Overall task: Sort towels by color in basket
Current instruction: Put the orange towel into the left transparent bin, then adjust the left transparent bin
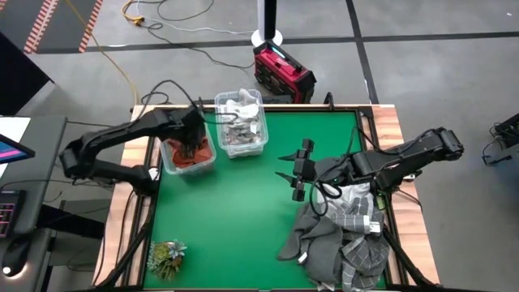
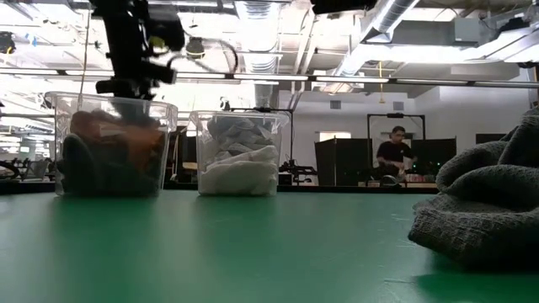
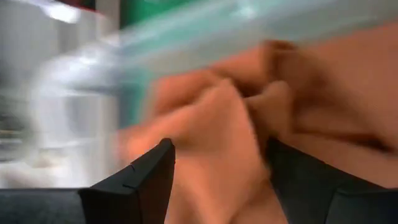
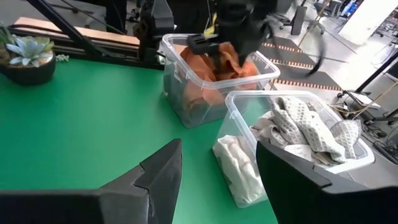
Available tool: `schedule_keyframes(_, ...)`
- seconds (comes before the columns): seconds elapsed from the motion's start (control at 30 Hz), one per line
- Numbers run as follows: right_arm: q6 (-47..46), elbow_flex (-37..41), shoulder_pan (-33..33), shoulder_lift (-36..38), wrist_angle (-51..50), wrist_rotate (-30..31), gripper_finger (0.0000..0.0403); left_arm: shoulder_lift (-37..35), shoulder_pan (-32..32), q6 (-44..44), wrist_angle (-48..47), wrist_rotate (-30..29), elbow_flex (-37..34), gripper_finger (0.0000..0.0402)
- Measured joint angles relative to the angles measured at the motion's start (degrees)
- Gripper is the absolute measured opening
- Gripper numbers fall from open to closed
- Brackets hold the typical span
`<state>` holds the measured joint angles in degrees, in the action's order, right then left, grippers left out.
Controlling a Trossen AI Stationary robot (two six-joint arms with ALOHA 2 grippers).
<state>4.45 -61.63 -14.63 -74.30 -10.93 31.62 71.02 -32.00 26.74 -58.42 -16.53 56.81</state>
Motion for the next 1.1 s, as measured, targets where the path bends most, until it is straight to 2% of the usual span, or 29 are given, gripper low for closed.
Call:
schedule_keyframes(0.23,-0.5,0.0,0.0,0.0,-0.8,0.0,0.0234,5.1,2.2,-1.4,-8.9,0.1,2.3,0.0236)
schedule_keyframes(0.63,-1.3,0.0,0.0,0.0,-0.7,-0.1,0.0234,4.3,2.0,-6.1,-18.9,1.4,21.4,0.0236)
schedule_keyframes(0.7,-1.4,0.0,0.0,0.0,-0.9,-0.1,0.0234,4.2,1.5,-5.6,-18.3,-0.3,23.0,0.0236)
schedule_keyframes(0.73,-1.4,0.0,0.0,0.0,-1.0,-0.1,0.0234,4.2,1.1,-5.3,-16.8,-3.4,23.3,0.0236)
schedule_keyframes(0.8,-1.4,0.0,0.0,0.0,-1.0,-0.1,0.0234,4.4,-0.2,-5.2,-14.1,-9.6,23.3,0.0236)
schedule_keyframes(0.87,-1.4,0.0,0.0,0.0,-1.0,-0.1,0.0234,4.8,-2.6,-4.1,-12.4,-12.1,23.0,0.0236)
schedule_keyframes(1.1,-1.2,0.0,-0.2,0.0,-1.1,-0.3,0.0234,10.2,-13.9,-0.1,-7.6,-10.2,21.3,0.0235)
